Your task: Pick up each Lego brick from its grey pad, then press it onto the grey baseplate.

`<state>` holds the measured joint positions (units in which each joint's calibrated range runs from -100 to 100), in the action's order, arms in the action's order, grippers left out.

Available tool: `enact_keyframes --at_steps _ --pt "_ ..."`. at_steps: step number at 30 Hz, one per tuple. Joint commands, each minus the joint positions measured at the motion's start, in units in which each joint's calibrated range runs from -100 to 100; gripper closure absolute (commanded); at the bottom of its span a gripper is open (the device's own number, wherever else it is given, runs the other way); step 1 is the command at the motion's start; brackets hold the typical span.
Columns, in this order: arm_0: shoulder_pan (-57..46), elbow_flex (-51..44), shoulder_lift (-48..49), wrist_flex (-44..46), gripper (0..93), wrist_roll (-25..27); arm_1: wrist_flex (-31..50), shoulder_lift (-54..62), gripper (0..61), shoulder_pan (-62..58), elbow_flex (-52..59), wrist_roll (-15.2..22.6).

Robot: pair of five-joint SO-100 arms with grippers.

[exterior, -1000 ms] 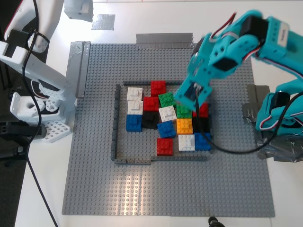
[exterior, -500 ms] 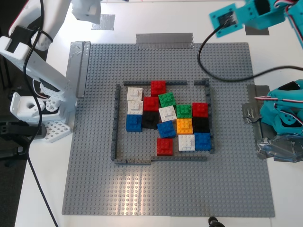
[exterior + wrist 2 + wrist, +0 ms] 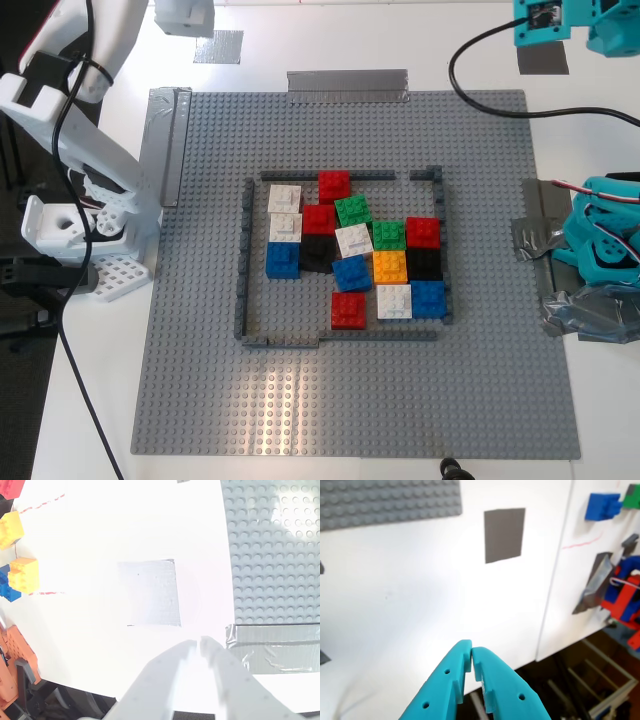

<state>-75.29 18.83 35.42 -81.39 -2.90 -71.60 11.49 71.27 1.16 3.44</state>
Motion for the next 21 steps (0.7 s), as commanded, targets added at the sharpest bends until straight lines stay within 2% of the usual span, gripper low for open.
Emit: enact_keyframes --at_steps 1,11,21 --pt "-3.02 3.43 0.8 3.12 92.7 0.39 -0.08 0.27 61.3 0.44 -3.73 0.39" --pt "-2.59 10.38 1.58 4.74 92.7 0.09 -0.9 1.05 61.3 0.65 -3.73 0.49" --pt "-2.44 10.74 0.89 4.74 92.7 0.24 0.49 2.33 61.3 0.87 -1.03 -0.1"
